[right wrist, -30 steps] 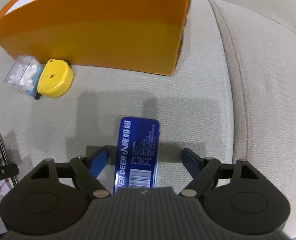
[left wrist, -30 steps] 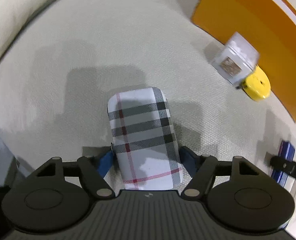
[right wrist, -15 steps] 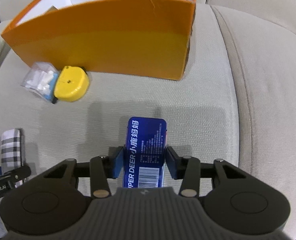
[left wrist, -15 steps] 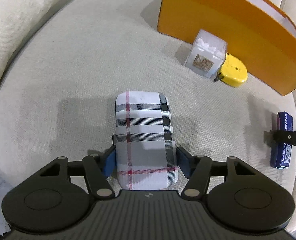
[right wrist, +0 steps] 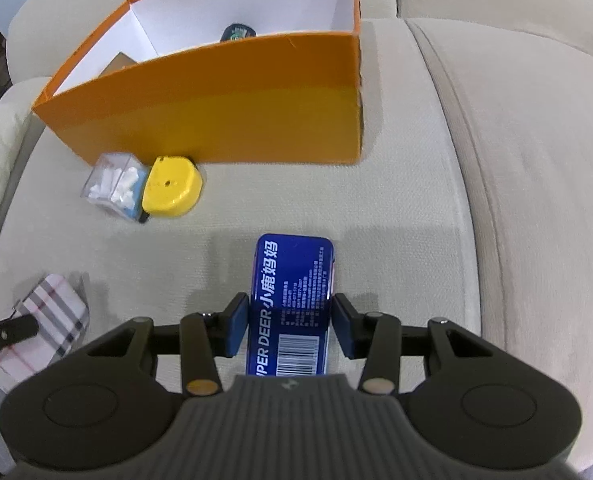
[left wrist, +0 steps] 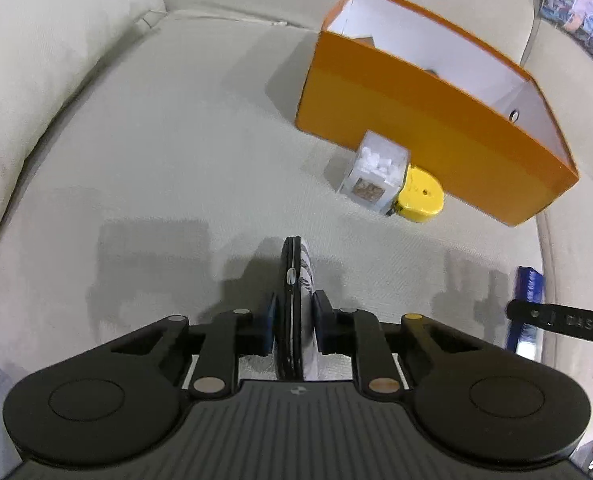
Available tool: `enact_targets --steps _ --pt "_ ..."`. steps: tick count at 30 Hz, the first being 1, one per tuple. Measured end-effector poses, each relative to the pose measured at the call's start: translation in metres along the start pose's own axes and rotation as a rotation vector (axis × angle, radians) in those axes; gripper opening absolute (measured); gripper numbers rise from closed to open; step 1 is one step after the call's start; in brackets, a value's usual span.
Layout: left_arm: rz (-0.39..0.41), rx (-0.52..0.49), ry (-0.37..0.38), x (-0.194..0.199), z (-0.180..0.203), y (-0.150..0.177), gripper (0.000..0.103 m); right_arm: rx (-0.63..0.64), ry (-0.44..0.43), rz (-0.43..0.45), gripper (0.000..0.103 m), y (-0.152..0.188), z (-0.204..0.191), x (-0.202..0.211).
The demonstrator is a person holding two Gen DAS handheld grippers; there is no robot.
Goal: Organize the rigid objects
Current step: 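Lift the plaid case and blue tin with both tools over the shoebox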
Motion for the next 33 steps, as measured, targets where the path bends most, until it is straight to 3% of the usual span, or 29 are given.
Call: enact_targets --steps 4,6,8,12,16,21,33 --pt "-0.067 -0.039 -0.045 -0.030 -0.002 0.012 0.031 -0.012 0.013 0.016 0.047 0.009 0.005 0.001" --pt "-0.057 -0.054 -0.033 -0.036 -0.005 0.017 0.033 -0.016 -0.035 -0.007 0.047 0.013 0.006 -0.006" --pt "-0.066 -0.049 -0.007 -0.041 -0.007 0.020 0.032 -0.007 -0.018 0.017 0.047 0.007 0.009 -0.002" --pt "-0.131 -0.033 0.020 -0.047 -0.008 0.031 0.028 -0.078 -0.062 0.036 0.047 0.000 0.019 -0.001" --pt "-0.095 -0.108 -0.009 -0.047 0.002 0.043 0.026 -0.071 -0.031 0.008 0.047 0.000 0.020 -0.010" --pt "-0.088 -0.102 -0.011 -0.047 0.007 0.041 0.023 -0.044 -0.001 -0.046 0.047 0.003 0.017 -0.027" --pt "0.050 -0.098 0.035 0.024 0.033 -0.019 0.023 0.018 0.055 -0.140 0.053 0.022 0.015 -0.042"
Point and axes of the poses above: each gripper's, at about its wrist camera, not at the fingertips, and x roughly against the way its jaws point, z to its right, y to its underside, the point moved 6 cm from there along -x, roughly the way its jaws point, and after that the axes turned 11 degrees about x, right-handed, at the moved point
